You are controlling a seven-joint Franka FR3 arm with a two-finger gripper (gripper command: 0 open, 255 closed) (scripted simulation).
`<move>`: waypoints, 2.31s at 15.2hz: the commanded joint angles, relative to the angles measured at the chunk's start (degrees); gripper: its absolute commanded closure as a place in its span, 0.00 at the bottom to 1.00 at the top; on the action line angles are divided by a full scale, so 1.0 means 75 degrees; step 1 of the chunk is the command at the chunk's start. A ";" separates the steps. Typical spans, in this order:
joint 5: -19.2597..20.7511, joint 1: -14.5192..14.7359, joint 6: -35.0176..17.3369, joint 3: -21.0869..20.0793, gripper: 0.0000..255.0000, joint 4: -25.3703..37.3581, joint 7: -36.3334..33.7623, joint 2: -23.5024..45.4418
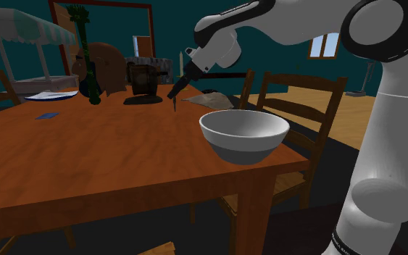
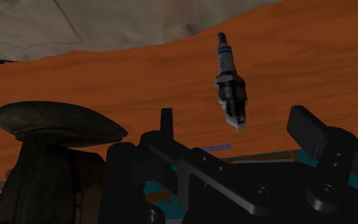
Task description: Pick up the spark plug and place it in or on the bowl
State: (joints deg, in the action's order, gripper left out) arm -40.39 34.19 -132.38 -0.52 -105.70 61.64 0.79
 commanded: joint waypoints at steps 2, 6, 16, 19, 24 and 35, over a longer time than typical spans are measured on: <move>-0.0001 0.0001 -0.0003 -0.0001 0.00 0.0002 0.0001 0.0004; -0.0001 0.0000 -0.0002 0.0000 1.00 0.0001 0.0001 0.0003; 0.0143 -0.0013 0.0225 0.0015 1.00 0.0246 -0.0204 -0.0026; 0.0276 -0.0027 0.0459 0.0030 1.00 0.0508 -0.0403 -0.0041; 0.0477 -0.0049 0.0861 0.0054 1.00 0.0986 -0.0720 -0.0036; 0.0835 -0.0097 0.1809 0.0105 1.00 0.2245 -0.1374 0.0131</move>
State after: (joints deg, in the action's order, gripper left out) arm -34.32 33.51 -119.50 0.22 -89.70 51.74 1.67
